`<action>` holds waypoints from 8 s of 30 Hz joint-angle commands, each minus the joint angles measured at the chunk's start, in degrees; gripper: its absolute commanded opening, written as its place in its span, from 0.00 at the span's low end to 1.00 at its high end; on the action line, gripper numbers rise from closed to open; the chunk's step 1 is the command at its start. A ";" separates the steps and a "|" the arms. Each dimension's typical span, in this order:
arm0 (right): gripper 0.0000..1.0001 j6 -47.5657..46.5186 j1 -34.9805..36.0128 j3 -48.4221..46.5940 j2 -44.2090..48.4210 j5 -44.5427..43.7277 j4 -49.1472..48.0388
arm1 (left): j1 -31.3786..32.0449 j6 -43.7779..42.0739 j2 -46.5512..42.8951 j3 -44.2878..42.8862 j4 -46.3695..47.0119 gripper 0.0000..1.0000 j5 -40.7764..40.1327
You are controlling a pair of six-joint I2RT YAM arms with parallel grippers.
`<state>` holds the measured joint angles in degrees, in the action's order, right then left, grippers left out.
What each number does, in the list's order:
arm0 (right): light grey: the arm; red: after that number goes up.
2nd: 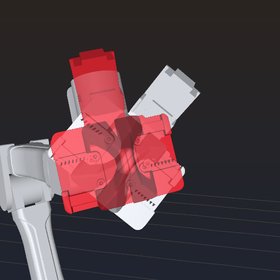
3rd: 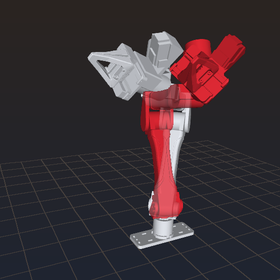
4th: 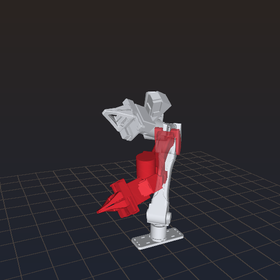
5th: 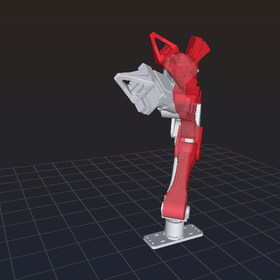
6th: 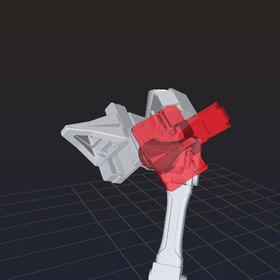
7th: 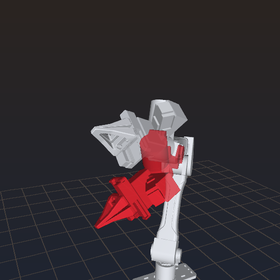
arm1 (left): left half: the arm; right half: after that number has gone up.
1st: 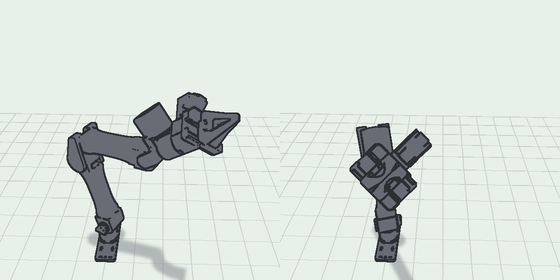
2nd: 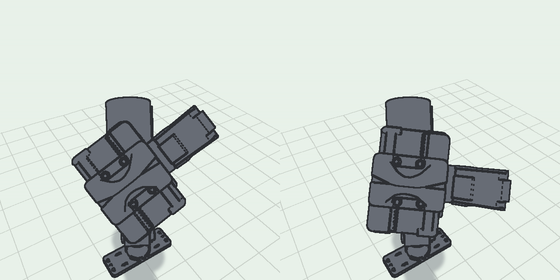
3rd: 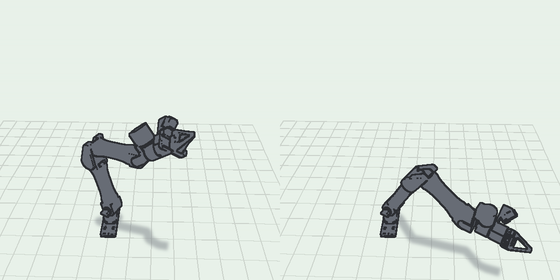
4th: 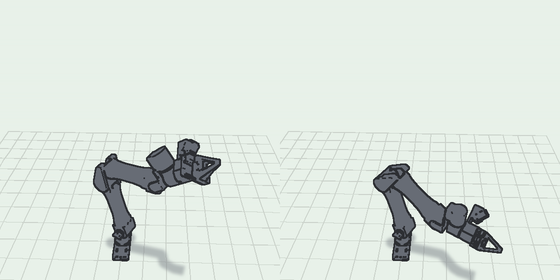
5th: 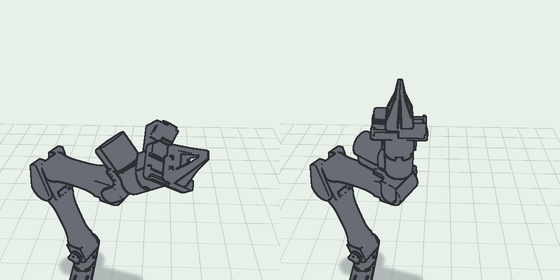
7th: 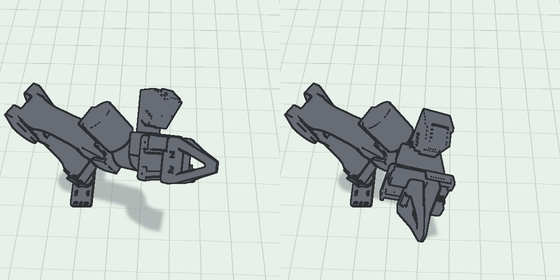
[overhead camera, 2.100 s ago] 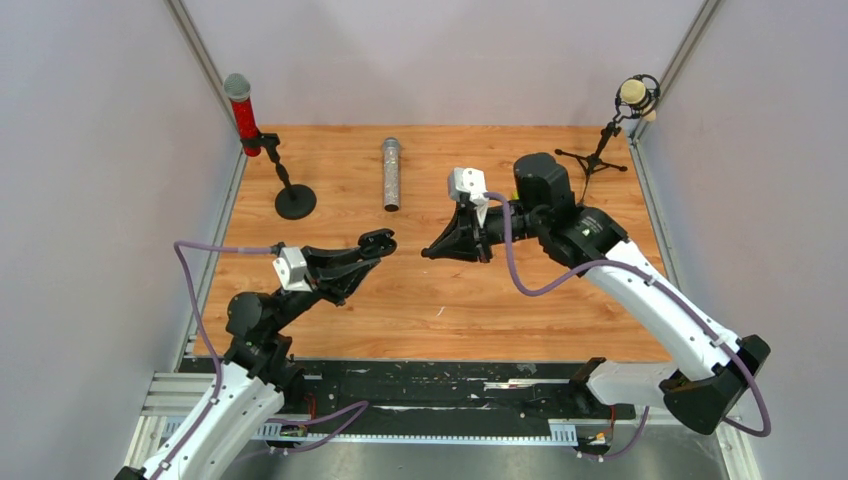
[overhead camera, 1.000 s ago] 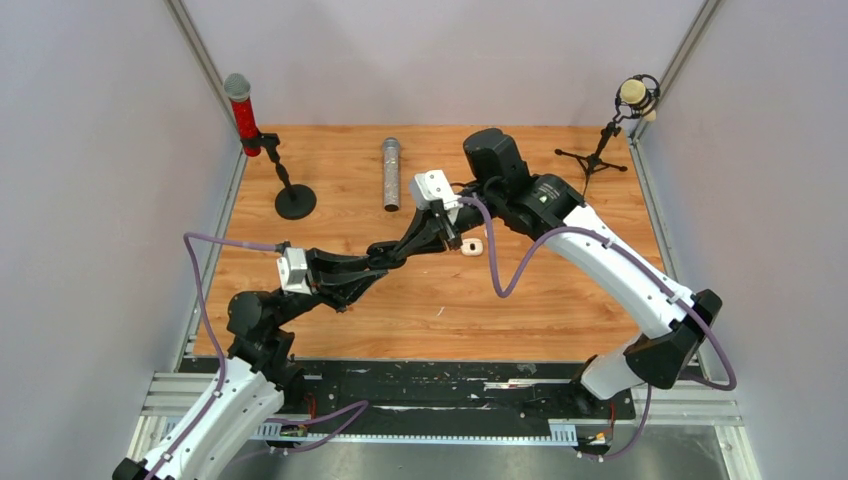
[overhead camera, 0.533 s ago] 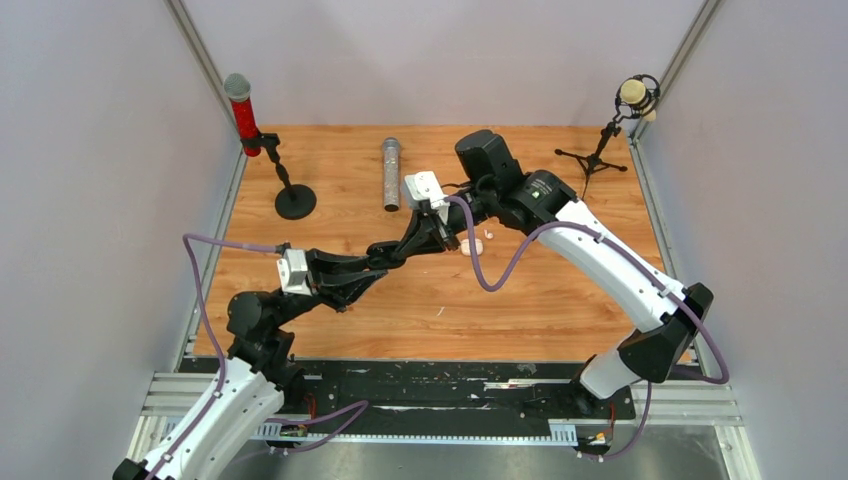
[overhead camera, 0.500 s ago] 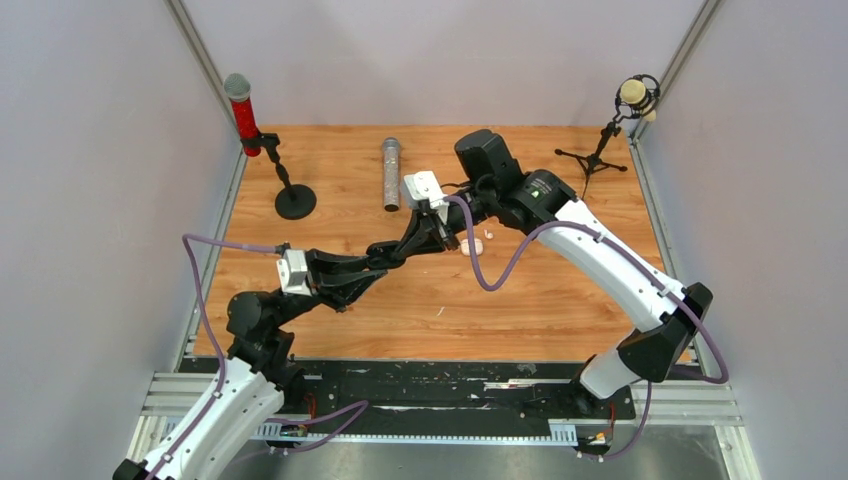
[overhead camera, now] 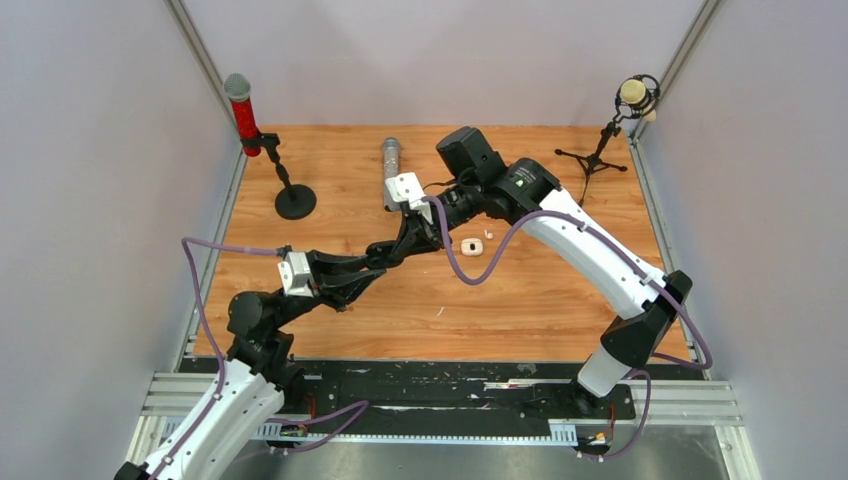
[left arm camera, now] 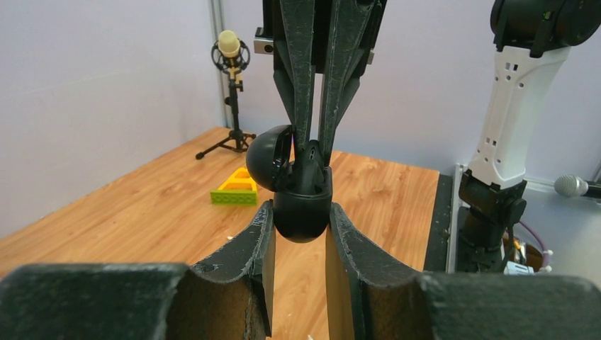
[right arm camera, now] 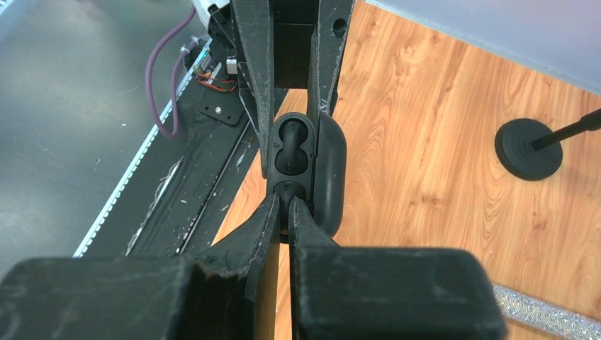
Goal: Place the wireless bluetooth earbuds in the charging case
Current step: Place the earbud in the charging case, then close the charging case, then place the charging case at the center of the board, then pick up the charging case at the center of the board.
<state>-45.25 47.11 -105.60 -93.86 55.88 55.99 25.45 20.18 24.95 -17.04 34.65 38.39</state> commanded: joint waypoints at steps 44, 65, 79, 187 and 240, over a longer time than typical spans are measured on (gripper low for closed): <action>0.67 18.49 -2.94 5.71 7.28 2.20 -18.46 | 0.16 -1.91 -0.93 -0.62 1.37 0.00 -0.41; 0.64 14.05 -1.10 5.80 3.57 12.20 -8.78 | 0.20 -2.48 -0.97 -0.81 -0.11 0.00 -2.37; 0.68 26.04 -3.27 12.04 10.79 -11.57 -21.79 | 0.16 -3.79 1.65 -2.33 -7.31 0.00 -6.92; 0.25 81.87 -8.77 37.40 19.58 -54.47 -52.69 | -10.60 -30.35 23.45 -35.45 -40.59 0.84 -0.80; 0.20 72.77 12.11 36.58 21.29 -69.89 -80.99 | 10.07 -15.67 25.31 -30.60 1.22 0.54 -17.73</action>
<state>28.58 58.52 -66.17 -72.10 -15.29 -23.83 35.27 5.80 50.43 -46.48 32.67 21.63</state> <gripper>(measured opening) 0.564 0.574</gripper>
